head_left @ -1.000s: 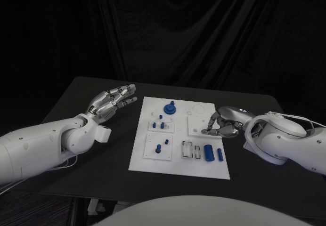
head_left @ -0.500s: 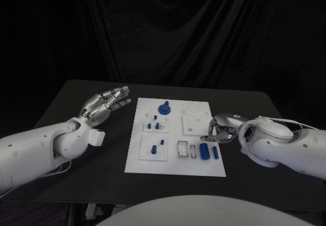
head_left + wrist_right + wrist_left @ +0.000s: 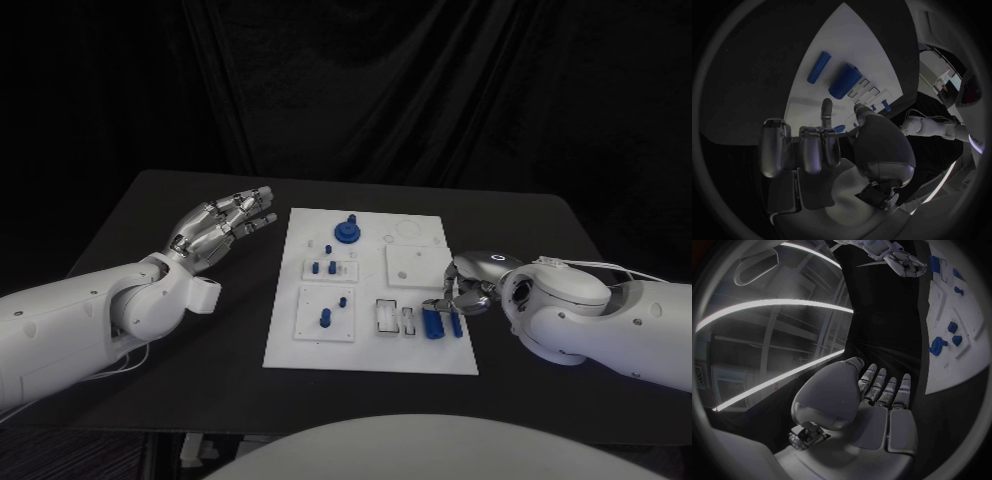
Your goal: Assemble the parts on the task board
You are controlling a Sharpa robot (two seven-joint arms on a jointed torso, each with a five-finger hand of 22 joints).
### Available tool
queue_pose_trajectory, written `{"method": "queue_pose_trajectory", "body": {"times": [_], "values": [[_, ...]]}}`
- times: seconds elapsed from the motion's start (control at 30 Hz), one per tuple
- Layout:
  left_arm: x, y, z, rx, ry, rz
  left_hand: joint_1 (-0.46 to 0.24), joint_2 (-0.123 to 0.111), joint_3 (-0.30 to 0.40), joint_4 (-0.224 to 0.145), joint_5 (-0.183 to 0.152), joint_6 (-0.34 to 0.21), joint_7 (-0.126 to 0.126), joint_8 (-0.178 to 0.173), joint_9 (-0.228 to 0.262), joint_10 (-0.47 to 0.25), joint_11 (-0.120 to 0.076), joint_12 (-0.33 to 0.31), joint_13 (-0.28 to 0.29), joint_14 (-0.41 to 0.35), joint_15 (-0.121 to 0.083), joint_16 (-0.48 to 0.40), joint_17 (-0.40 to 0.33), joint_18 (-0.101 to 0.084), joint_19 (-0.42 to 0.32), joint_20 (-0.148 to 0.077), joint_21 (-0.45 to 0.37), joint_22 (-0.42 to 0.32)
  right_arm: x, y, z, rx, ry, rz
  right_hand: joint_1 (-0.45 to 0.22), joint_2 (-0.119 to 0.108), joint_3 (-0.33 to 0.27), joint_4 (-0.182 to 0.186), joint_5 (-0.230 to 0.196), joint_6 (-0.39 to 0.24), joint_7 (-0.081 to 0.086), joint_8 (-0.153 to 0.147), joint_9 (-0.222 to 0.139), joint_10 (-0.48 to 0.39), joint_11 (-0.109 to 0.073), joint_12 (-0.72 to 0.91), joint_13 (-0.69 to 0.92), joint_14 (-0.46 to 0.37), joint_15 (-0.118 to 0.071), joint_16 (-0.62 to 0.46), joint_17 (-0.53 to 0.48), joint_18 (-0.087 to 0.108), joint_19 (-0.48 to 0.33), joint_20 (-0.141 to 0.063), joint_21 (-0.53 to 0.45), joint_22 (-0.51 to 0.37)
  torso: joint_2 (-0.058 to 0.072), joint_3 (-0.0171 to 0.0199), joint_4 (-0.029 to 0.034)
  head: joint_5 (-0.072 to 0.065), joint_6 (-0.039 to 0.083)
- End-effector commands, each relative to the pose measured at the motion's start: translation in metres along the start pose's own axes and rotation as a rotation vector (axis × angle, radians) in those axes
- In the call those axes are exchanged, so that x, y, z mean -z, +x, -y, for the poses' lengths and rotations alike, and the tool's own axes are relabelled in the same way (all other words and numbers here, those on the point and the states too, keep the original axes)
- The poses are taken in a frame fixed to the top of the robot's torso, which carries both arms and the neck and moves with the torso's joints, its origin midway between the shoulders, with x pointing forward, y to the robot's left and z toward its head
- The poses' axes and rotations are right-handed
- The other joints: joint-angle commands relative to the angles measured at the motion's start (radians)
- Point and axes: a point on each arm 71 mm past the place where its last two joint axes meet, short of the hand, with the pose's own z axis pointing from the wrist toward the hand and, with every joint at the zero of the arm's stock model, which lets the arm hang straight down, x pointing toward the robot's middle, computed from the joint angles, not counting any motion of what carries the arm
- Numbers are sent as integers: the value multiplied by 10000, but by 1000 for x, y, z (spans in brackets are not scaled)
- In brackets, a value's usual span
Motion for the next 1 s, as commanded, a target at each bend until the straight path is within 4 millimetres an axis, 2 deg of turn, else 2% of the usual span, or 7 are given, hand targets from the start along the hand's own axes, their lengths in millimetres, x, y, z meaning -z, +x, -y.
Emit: {"method": "queue_pose_trajectory", "body": {"times": [0.03,0.53,0.67,0.9,1.0], "values": [[1,1,-1,147,21,-130,104,20,64,1,-33,-17,607,43,1,16,5,-3,7,-1,37,8,-5,-21,-43,3,-10,-1,-1,2,0,262,367,64,-227,-7,-33,-2,-115,-27,-13,-69,31,1040,-59,26,2631,1006,-61,7,2487,-80,500,-70,57,2131,5,7,7,14,2],[4,0,-4,201,-86,-128,109,27,70,0,-37,-12,612,45,2,19,14,3,7,2,47,14,-4,-22,-34,6,0,3,-5,13,0,399,754,-271,-845,-91,-97,1,-825,185,-30,-359,70,1040,-78,26,2631,984,-82,-55,2389,-103,533,-88,192,2161,3,13,-5,46,2],[5,0,-4,213,-109,-127,112,30,73,0,-39,-12,614,45,2,22,17,7,8,4,51,19,-3,-23,-27,7,8,6,-5,19,2,581,985,-624,-867,-45,-65,-4,-804,200,-29,-414,67,1040,-78,26,2631,973,-83,-86,2339,-95,521,-90,162,2150,-4,8,27,-1,2],[6,0,-5,233,-153,-127,112,30,73,0,-39,-12,614,45,2,22,17,7,8,4,51,19,-3,-23,-27,7,8,6,-7,26,2,703,1080,-895,-791,54,45,-12,-618,271,-32,-541,73,1040,-81,26,2631,959,-86,-123,2281,-86,505,-92,135,2138,-14,-3,12,16,2],[6,0,-6,245,-177,-131,112,30,73,0,-39,-12,614,45,2,22,17,7,8,4,51,19,-3,-23,-27,7,8,6,-9,28,0,615,947,-824,-688,145,135,-19,-407,327,-35,-638,86,1040,-84,26,2631,954,-88,-138,2258,-82,496,-93,121,2131,-11,-7,15,4,2]]}}
